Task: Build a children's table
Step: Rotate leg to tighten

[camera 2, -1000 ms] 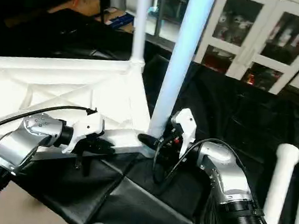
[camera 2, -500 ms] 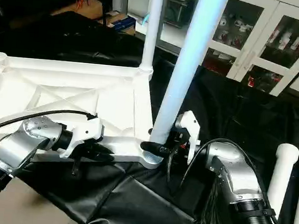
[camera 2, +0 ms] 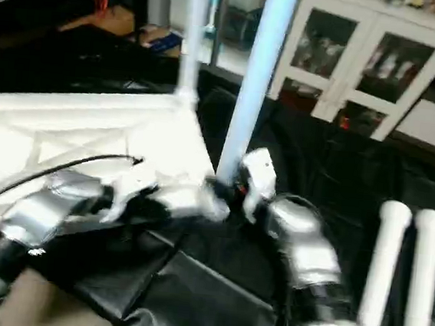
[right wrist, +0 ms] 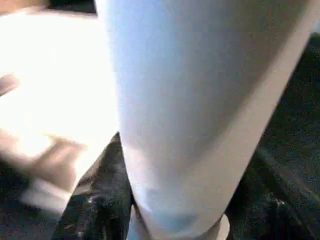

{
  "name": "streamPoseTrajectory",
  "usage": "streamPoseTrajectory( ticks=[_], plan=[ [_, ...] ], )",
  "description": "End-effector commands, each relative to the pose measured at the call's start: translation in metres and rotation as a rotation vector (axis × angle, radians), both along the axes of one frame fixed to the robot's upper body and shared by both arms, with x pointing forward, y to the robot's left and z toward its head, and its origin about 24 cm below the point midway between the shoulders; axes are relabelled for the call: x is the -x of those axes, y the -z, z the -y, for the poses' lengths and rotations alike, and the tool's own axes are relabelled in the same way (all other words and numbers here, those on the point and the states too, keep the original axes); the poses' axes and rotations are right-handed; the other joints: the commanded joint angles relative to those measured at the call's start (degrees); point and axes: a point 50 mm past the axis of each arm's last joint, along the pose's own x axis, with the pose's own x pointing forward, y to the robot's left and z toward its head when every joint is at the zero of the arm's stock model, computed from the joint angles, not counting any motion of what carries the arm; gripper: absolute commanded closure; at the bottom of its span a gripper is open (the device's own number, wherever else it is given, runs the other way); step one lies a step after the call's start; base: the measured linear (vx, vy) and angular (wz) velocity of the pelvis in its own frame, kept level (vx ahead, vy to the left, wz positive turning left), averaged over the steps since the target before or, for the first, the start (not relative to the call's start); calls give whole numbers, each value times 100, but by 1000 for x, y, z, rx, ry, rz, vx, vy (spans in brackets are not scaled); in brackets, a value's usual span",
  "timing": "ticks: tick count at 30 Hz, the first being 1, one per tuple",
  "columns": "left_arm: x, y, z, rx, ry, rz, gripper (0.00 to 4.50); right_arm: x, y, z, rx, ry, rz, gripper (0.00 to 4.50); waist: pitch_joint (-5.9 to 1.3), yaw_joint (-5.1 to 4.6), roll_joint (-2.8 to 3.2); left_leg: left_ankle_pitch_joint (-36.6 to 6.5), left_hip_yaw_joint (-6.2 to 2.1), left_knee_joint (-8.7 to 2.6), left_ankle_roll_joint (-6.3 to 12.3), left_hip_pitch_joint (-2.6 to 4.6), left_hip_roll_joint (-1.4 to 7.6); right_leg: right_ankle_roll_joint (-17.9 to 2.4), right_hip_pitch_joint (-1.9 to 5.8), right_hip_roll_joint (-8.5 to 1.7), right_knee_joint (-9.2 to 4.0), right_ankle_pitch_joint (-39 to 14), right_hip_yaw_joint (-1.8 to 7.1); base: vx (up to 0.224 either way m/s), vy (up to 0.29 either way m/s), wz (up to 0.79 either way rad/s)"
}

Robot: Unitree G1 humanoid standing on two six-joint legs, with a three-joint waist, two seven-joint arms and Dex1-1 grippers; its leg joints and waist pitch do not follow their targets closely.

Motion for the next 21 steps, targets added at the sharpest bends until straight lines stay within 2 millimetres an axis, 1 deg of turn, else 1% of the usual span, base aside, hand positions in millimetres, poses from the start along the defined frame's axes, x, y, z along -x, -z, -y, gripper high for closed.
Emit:
streamPoseTrajectory(
  ticks=[1,2,3,4,5,6,7,8,9,10,11,12,13,14,15,16,17,18,19,20,21],
  plan=[
    [-13,-8,5,51,-186,43,450,12,51,36,135,420,-223,257,-229,-87,85,-3182,-281,-528,-527,145,221,-247,5,-179,-652,-3775,16,-76,34,-7],
    [-17,-10,10,73,-246,61,450,11,53,34,132,501,-221,259,-227,-100,98,-3333,-277,-519,-516,199,220,-214,-21,-156,-700,-3761,-16,-76,34,-7],
    [-20,-12,15,88,-277,75,450,11,54,28,127,536,-217,259,-215,-145,130,-3607,-306,-536,-482,243,225,-218,-12,-129,-748,-3528,-112,-62,46,-3],
    [-20,-13,16,89,-280,79,450,10,54,25,123,537,-214,259,-206,-155,145,-3739,-337,-566,-469,231,234,-202,34,-112,-756,-3399,-166,-30,56,-2],
    [-22,-14,22,95,-298,100,450,9,52,12,102,539,-195,259,-197,-165,172,-3946,-356,-630,-434,209,261,-214,101,-113,-741,-3138,-189,-30,56,-2],
    [-22,-14,24,95,-295,105,450,7,50,7,92,527,-180,259,-195,-218,178,-4085,-357,-653,-412,216,257,-258,105,-121,-752,-3005,-201,0,0,0],
    [-22,-15,25,95,-294,107,450,7,49,5,89,524,-175,259,-204,-230,181,-4101,-353,-649,-400,221,247,-265,108,-137,-760,-3012,-203,0,0,0],
    [-23,-15,27,97,-289,110,450,4,43,-6,39,503,-141,259,-197,-260,178,-4080,-354,-643,-373,199,232,-233,122,-172,-786,-3139,-212,0,0,0],
    [-23,-15,27,94,-280,110,450,-1,34,-15,-13,461,-100,259,-190,-272,180,-4063,-345,-627,-362,206,219,-194,99,-202,-824,-3300,-228,0,0,0],
    [-23,-15,27,94,-277,110,450,-2,32,-17,-26,447,-88,259,-195,-292,183,-4083,-349,-617,-351,207,216,-179,97,-215,-834,-3376,-249,0,0,0],
    [-22,-15,25,85,-275,109,450,-6,21,-26,-100,379,-42,259,-191,-300,182,-4064,-360,-619,-346,189,220,-129,126,-231,-849,-3460,-283,0,0,0],
    [-22,-14,23,82,-275,108,450,-6,18,-29,-129,353,-30,259,-191,-318,179,-4076,-357,-616,-339,192,219,-117,112,-237,-858,-3495,-290,0,0,0],
    [-22,-13,19,74,-271,107,450,-6,6,-38,-204,265,16,224,-195,-322,175,-4035,-359,-604,-327,195,218,-133,101,-259,-859,-3512,-274,0,0,0],
    [-22,-12,18,71,-272,107,450,-5,2,-41,-220,239,39,203,-206,-338,171,-3917,-364,-609,-305,158,220,-173,117,-282,-842,-3454,-249,0,0,0],
    [-22,-12,18,71,-271,107,450,-5,2,-41,-219,238,42,189,-217,-345,168,-3838,-367,-615,-288,129,225,-194,138,-291,-823,-3392,-233,0,0,0],
    [-21,-12,17,70,-250,106,450,-5,-2,-41,-214,220,64,186,-228,-342,156,-3718,-370,-625,-268,90,231,-220,159,-301,-798,-3304,-208,0,0,0],
    [-18,-11,16,70,-221,96,450,-5,-5,-40,-212,202,75,177,-269,-333,166,-3402,-374,-635,-232,4,233,-296,201,-327,-750,-3078,-156,0,0,0],
    [-16,-10,14,66,-196,92,450,-5,-7,-38,-218,189,66,165,-284,-364,153,-3026,-372,-661,-208,-111,244,-438,250,-318,-668,-2676,-122,0,0,0],
    [-14,-10,13,67,-152,107,450,-5,-8,-36,-260,156,34,146,-285,-377,138,-2889,-376,-670,-177,-148,248,-496,272,-310,-646,-2507,-117,0,0,0],
    [-14,-10,12,68,-145,109,450,-5,-8,-36,-268,150,29,146,-326,-377,154,-2541,-329,-640,-95,-149,264,-718,237,-304,-573,-1978,-63,0,0,0],
    [-12,-10,11,74,-130,105,450,-4,-9,-35,-303,116,8,141,-331,-356,146,-2406,-291,-617,-49,-116,261,-816,204,-299,-567,-1778,-45,0,0,0]
  ],
)
